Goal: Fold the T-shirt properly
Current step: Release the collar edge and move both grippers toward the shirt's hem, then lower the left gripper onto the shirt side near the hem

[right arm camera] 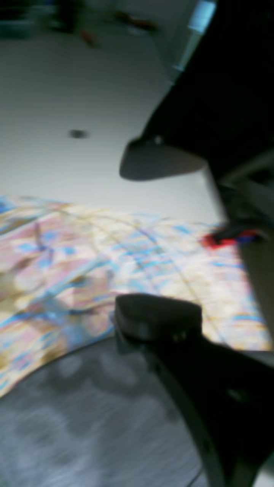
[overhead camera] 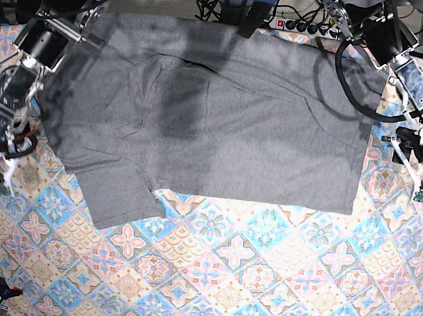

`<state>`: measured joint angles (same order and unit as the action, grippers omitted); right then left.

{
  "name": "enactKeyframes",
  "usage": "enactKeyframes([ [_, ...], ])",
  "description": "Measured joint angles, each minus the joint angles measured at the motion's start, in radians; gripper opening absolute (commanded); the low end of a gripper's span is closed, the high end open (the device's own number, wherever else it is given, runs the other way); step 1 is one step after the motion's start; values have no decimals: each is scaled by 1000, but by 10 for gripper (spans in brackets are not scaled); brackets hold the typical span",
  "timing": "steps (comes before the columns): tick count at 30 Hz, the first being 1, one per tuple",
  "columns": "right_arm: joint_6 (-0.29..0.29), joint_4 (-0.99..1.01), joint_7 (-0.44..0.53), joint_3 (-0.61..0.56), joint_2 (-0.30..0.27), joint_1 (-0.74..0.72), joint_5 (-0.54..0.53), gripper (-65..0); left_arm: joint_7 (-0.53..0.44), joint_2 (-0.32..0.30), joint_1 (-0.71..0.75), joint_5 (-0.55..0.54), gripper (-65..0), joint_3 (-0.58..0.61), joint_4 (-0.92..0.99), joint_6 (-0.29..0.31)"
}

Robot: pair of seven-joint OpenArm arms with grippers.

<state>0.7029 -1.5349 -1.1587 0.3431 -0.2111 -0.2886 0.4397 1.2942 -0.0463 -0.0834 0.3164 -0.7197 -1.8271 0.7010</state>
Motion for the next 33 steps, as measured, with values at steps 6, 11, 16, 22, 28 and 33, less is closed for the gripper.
enactKeyframes([
  [6,3,235,196,-56,23,-95,59,-93,-90,16,-18,50,-307,5,124,3],
  [11,0,476,401,-48,36,-209,56,-93,-101,16,-14,54,-310,2,160,3],
  [16,-2,689,544,52,39,-304,59,-93,-108,16,-18,51,-311,2,170,2],
  [22,-54,1009,734,115,25,-396,75,-93,-105,16,-16,50,-311,2,168,3],
  [28,-72,1184,829,114,14,-391,80,-93,-103,10,-13,51,-311,1,167,2],
  [33,-140,1201,932,114,-1,-394,76,-93,-102,11,-13,51,-311,1,167,3],
])
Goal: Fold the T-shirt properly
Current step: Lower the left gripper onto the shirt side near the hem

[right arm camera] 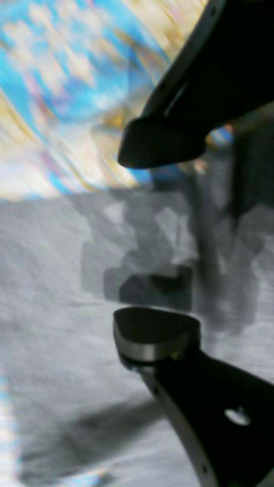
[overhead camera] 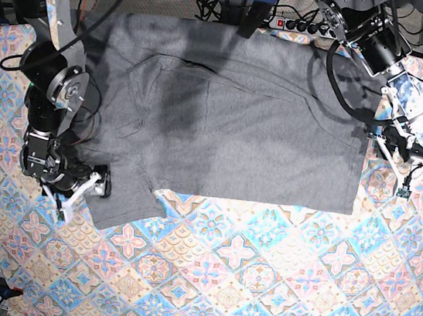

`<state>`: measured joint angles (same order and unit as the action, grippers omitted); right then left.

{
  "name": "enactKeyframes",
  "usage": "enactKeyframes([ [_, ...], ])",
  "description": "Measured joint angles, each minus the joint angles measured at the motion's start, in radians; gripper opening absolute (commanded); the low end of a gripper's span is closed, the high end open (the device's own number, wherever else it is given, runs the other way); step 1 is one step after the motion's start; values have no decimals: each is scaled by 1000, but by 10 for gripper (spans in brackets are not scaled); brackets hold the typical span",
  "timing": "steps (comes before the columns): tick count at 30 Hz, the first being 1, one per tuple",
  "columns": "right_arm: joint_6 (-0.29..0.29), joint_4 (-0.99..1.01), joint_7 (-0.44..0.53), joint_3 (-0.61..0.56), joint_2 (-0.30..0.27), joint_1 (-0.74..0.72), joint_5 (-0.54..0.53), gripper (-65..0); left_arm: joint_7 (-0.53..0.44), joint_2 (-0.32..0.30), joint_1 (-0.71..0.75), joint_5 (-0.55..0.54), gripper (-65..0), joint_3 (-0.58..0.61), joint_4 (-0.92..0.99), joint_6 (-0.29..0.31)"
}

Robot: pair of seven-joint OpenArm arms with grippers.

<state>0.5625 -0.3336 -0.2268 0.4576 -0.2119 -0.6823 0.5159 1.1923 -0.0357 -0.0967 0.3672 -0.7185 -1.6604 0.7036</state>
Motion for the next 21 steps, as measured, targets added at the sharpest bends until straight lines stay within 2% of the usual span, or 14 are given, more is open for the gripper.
enactKeyframes([
  [3,-55,42,44,0,7,-12,0,-93,0,-1,0,0,-311,-1,0,0],
  [9,-52,74,47,-3,-6,8,5,-93,-1,-1,0,0,-311,-1,0,0],
  [11,-68,73,58,-3,-16,3,3,-93,0,-2,0,0,-310,-1,0,0],
  [16,-64,71,69,-3,-17,29,0,-93,-3,-35,-3,-3,-309,0,0,0],
  [17,-63,71,103,-3,-14,39,-13,-93,-3,-37,-6,1,-309,-3,0,0],
  [21,-66,71,66,-3,-13,26,0,-93,-3,-31,-61,15,-308,-5,22,0],
])
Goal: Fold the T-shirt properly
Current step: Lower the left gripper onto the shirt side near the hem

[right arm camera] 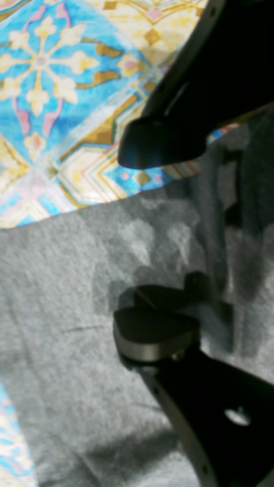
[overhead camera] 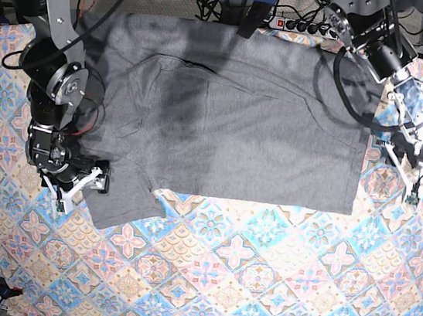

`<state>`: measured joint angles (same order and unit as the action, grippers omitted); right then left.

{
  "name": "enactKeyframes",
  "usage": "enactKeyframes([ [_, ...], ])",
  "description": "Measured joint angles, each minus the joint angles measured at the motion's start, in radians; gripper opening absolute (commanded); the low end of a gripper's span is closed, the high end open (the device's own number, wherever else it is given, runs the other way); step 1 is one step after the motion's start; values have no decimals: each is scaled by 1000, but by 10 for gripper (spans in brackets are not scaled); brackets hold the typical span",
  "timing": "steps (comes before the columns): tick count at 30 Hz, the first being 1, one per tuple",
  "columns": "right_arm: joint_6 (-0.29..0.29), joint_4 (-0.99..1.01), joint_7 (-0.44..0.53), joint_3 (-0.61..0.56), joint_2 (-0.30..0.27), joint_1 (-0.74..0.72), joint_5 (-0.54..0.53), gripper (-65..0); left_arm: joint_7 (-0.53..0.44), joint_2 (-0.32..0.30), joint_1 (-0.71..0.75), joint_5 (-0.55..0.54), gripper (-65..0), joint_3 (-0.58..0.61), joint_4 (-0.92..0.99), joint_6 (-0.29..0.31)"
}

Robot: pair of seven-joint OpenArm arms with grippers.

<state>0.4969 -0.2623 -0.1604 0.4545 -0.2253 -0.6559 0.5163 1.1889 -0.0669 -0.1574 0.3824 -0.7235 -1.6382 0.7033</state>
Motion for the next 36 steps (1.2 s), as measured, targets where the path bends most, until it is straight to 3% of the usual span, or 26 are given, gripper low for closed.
enactKeyframes([
  [9,3,-5,27,0,1,23,-11,-92,-27,0,-169,-11,-308,3,222,0],
  [13,3,-7,41,0,1,31,-18,-92,-133,-3,-186,-12,-308,3,253,0],
  [20,3,-8,42,0,1,33,-18,-92,-353,0,-178,-11,-308,2,513,-3],
  [28,6,-12,11,0,1,30,-19,-92,-476,-28,-203,-18,-311,-1,624,-3],
  [36,6,-12,11,0,1,30,-19,-92,-490,-77,-200,-108,-312,-1,625,-7],
])
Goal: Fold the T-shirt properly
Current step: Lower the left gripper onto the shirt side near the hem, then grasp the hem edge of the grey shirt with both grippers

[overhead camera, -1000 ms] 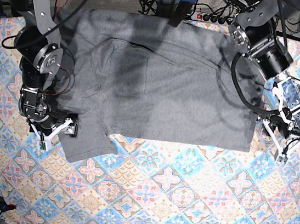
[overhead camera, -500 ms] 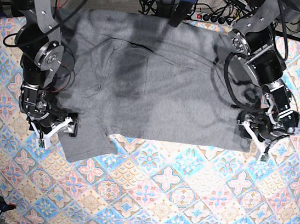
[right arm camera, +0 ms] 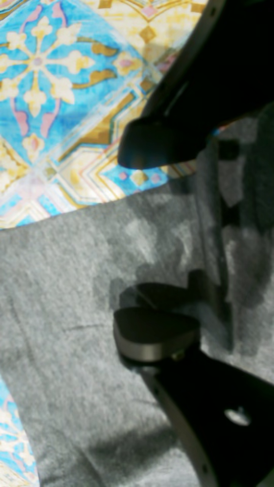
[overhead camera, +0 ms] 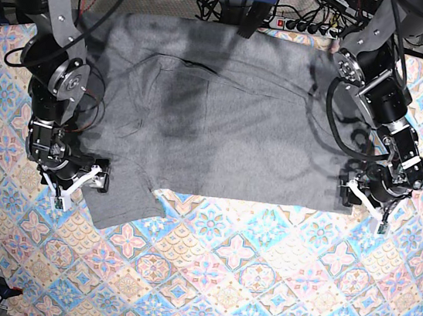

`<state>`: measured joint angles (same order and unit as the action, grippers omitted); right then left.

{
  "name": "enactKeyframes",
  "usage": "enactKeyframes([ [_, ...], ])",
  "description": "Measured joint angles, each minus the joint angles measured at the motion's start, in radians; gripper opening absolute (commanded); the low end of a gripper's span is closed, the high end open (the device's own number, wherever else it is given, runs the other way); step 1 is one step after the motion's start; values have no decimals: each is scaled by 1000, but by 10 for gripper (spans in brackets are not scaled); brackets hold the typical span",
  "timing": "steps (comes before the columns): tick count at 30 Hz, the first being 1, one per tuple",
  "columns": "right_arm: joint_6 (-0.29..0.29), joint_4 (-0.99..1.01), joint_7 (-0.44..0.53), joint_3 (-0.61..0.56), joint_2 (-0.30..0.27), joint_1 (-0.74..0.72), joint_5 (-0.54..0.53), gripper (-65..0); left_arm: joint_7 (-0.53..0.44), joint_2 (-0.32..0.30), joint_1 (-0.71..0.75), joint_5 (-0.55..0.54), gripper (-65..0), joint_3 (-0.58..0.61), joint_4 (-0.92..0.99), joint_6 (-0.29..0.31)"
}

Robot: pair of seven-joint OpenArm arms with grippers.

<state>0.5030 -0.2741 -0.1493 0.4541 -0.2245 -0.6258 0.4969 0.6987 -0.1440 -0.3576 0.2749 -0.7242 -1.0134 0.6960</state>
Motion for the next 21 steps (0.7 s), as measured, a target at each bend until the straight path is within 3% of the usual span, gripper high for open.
enactKeyframes([
  [2,0,0,0,0,0,0,0,-92,-1,-13,0,-16,-312,0,0,0],
  [8,0,0,0,0,0,0,0,-92,-132,-48,-3,-26,-308,0,49,0],
  [12,0,0,1,0,0,0,2,-92,-131,-79,-35,-15,-311,2,247,-1],
  [18,0,-1,-3,-1,-2,0,1,-92,-313,-145,-135,-37,-308,3,544,-7],
  [21,1,-1,0,-1,-1,0,0,-92,-323,-156,-147,-48,-311,3,589,-3],
])
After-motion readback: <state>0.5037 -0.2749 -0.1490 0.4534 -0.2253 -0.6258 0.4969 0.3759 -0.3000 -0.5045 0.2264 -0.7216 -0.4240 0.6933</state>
